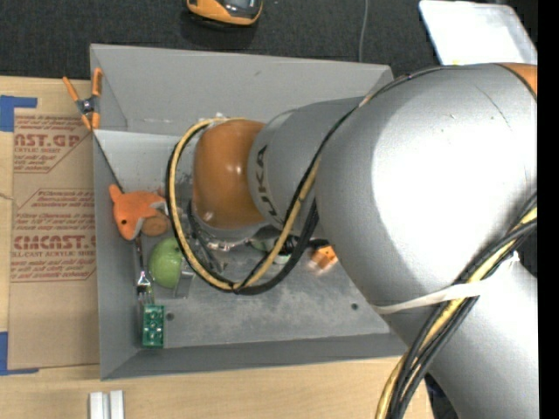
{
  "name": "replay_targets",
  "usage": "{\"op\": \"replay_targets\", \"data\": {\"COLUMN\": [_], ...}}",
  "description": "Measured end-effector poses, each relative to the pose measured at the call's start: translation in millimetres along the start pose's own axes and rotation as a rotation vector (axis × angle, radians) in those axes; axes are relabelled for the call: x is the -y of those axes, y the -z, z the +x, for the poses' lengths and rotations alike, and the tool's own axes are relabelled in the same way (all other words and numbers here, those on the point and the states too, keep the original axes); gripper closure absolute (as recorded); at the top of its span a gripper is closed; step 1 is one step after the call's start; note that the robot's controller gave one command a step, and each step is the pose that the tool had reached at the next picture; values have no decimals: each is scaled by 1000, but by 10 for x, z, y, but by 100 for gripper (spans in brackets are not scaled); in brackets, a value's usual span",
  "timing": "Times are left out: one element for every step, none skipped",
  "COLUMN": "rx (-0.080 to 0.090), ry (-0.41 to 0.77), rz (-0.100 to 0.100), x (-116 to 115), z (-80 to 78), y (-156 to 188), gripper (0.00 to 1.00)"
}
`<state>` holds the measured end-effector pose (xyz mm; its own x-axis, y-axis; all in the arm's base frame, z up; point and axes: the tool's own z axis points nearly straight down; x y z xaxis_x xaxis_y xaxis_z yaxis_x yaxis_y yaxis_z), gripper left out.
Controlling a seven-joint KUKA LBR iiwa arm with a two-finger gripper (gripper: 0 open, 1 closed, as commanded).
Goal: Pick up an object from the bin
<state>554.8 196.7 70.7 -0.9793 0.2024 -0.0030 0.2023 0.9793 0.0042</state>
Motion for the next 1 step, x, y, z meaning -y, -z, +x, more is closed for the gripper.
{"op": "replay_targets", "data": {"rx": [-2], "ry": [-104], "rz": [1], "x": [55], "z": [-39], "y": [7], "gripper": [100]}}
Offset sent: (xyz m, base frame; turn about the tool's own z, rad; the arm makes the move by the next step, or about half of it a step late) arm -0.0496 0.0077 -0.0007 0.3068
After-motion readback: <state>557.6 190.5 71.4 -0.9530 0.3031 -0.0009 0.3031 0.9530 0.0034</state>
